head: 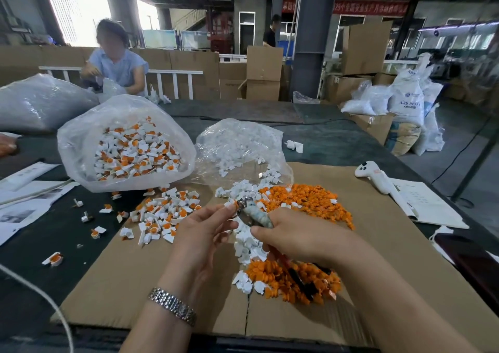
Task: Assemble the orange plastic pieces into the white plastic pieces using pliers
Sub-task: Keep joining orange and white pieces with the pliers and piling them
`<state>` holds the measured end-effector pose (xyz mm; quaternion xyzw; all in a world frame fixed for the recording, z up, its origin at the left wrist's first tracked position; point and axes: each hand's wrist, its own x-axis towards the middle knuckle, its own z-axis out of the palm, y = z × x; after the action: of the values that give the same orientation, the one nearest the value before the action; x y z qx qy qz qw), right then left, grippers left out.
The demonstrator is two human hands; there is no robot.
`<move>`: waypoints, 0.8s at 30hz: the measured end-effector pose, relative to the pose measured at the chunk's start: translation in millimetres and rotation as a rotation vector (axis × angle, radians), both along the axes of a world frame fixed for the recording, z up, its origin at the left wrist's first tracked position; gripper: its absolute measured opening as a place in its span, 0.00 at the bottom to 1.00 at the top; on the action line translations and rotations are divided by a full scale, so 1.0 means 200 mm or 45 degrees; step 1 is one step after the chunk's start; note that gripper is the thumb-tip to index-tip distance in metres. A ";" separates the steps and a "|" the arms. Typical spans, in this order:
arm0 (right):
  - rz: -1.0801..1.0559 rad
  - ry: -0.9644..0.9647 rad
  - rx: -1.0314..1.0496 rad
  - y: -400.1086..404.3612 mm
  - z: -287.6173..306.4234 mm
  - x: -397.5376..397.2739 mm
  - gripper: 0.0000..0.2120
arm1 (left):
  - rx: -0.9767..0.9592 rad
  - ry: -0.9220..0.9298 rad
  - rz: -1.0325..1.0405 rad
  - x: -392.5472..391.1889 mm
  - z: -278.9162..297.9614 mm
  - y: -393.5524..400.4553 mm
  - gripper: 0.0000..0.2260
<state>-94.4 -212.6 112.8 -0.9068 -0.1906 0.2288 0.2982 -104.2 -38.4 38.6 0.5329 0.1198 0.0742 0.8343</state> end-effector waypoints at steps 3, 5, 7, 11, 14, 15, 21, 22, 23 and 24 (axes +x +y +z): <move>-0.001 -0.043 0.029 0.03 -0.05 -0.01 0.18 | 0.070 0.005 0.013 0.00 -0.02 0.02 0.15; -0.047 -0.105 0.030 0.05 -0.08 -0.02 0.21 | 0.097 0.010 0.006 0.00 -0.02 0.03 0.12; -0.100 -0.215 -0.011 0.06 -0.12 -0.02 0.22 | 0.126 0.007 0.002 0.00 -0.03 0.04 0.11; -0.179 -0.372 -0.056 0.08 -0.21 -0.02 0.23 | 0.155 0.021 0.005 0.00 -0.05 0.04 0.14; -0.204 -0.413 -0.040 0.09 -0.26 -0.02 0.24 | 0.202 0.047 -0.040 0.00 -0.08 0.05 0.11; -0.204 -0.425 -0.034 0.09 -0.27 -0.02 0.24 | 0.227 0.051 -0.056 0.00 -0.08 0.05 0.09; -0.151 -0.220 0.027 0.03 -0.17 0.00 0.28 | 0.183 0.007 -0.025 0.02 -0.04 0.06 0.16; -0.158 -0.179 0.020 0.01 -0.15 0.01 0.29 | 0.163 0.009 -0.020 0.01 -0.04 0.06 0.16; -0.180 -0.164 0.000 -0.01 -0.14 0.02 0.28 | 0.157 0.022 -0.009 0.01 -0.03 0.07 0.15; -0.209 -0.174 -0.049 -0.03 -0.13 0.04 0.27 | 0.154 0.046 0.008 0.00 -0.03 0.07 0.13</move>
<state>-85.8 -219.3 86.7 -0.9385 -0.1312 0.1448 0.2849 -104.9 -25.0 32.0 0.5834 0.1318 0.0741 0.7980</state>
